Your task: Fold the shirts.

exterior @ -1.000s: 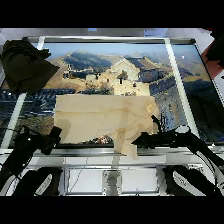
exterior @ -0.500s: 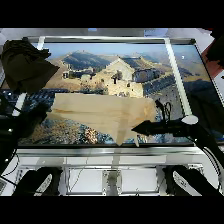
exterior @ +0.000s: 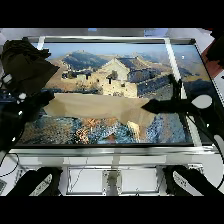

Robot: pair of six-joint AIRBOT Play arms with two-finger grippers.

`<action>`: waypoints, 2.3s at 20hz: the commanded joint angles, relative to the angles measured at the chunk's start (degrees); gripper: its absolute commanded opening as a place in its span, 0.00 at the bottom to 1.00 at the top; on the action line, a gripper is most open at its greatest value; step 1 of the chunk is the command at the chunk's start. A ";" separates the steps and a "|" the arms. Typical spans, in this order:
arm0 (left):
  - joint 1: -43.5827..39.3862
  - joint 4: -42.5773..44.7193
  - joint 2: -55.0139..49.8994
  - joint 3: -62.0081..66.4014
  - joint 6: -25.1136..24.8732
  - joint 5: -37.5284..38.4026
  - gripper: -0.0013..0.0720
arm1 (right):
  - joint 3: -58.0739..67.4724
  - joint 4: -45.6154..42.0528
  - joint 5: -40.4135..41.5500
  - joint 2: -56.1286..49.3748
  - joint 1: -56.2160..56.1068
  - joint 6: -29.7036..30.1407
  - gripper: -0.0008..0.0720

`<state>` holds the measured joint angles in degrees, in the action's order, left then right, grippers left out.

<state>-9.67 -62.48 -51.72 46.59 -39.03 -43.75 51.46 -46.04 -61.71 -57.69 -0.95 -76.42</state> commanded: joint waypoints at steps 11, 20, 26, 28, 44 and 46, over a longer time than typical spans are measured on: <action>0.07 9.51 -38.69 21.09 -5.55 4.96 0.04 | 10.43 -9.22 15.89 -29.81 0.96 -1.75 0.05; 0.00 12.83 -36.57 32.09 -4.68 -2.99 0.87 | 16.50 -10.21 6.58 -25.44 3.78 -0.20 0.55; -4.02 -29.09 -34.29 43.15 -50.95 -5.07 0.75 | 17.90 -13.94 -3.48 -19.52 15.26 -3.93 0.71; -5.62 -40.35 -35.56 43.32 -53.13 -5.68 0.72 | 15.98 -10.27 -7.67 -20.59 19.74 -5.07 0.77; -16.85 -45.77 -60.70 56.46 -55.28 -30.97 0.50 | 4.31 13.51 -4.96 -36.46 22.03 10.73 0.96; -16.85 -45.72 -61.72 56.46 -55.28 -31.58 0.50 | 4.31 13.60 -4.98 -37.62 20.33 11.63 0.96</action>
<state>-26.22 -107.74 -111.07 102.35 -94.50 -72.62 55.99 -34.09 -66.98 -93.19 21.21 -66.50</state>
